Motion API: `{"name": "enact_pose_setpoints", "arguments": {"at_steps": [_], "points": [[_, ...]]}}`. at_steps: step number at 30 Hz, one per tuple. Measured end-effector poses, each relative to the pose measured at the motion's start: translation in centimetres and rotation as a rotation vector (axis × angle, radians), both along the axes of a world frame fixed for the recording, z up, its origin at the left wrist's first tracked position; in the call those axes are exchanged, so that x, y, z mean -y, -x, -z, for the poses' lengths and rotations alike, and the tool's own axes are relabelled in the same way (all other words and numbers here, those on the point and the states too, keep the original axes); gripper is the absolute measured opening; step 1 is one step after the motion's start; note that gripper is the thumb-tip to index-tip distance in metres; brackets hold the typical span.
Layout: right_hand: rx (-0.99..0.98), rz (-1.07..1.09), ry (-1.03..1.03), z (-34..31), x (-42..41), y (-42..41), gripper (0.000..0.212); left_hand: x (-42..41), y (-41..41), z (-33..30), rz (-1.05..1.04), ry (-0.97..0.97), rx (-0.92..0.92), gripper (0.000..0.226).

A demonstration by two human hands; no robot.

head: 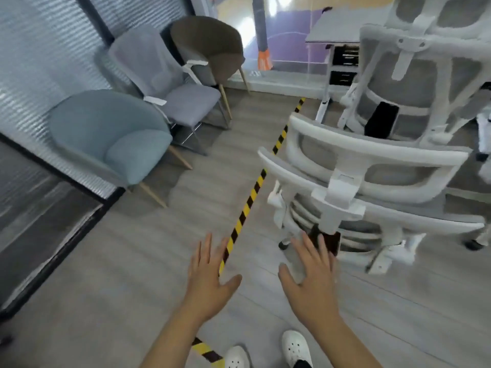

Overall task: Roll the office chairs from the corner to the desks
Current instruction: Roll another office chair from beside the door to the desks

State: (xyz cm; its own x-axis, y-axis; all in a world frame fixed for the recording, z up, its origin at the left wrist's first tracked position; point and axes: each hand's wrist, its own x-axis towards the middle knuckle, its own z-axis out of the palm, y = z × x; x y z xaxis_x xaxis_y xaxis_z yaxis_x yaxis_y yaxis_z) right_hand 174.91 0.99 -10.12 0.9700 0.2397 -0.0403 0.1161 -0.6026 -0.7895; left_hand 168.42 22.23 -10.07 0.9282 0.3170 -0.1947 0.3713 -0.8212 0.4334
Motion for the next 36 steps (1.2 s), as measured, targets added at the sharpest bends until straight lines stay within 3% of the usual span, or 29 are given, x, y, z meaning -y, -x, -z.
{"name": "enact_pose_setpoints", "arguments": {"at_steps": [4, 8, 16, 22, 29, 36], "points": [[-0.098, -0.36, 0.099, -0.9, -6.4, 3.5, 0.059, -4.8, 11.7, -1.6, -0.389, 0.123, -0.031, 0.078], [-0.105, -0.627, 0.128, -3.0, -13.3, 9.2, 0.068, -8.5, 23.0, -3.7, -0.651, 0.166, 0.033, 0.074], [-0.02, -1.074, 0.201, -4.2, -27.8, 30.0, 0.065, -12.7, 47.8, -3.4, -1.071, 0.233, 0.202, 0.073], [0.06, -1.289, 0.204, -3.6, -35.8, 44.2, 0.063, -14.7, 63.2, -2.9, -1.357, 0.247, 0.37, 0.075], [0.012, -1.399, 0.265, -2.0, -43.5, 52.7, 0.062, -17.1, 72.3, -0.8, -1.544, 0.318, 0.511, 0.068], [-0.151, -1.447, 0.231, 2.8, -57.6, 60.3, 0.063, -26.2, 80.3, 1.4, -1.667, 0.305, 0.449, 0.065]]}}
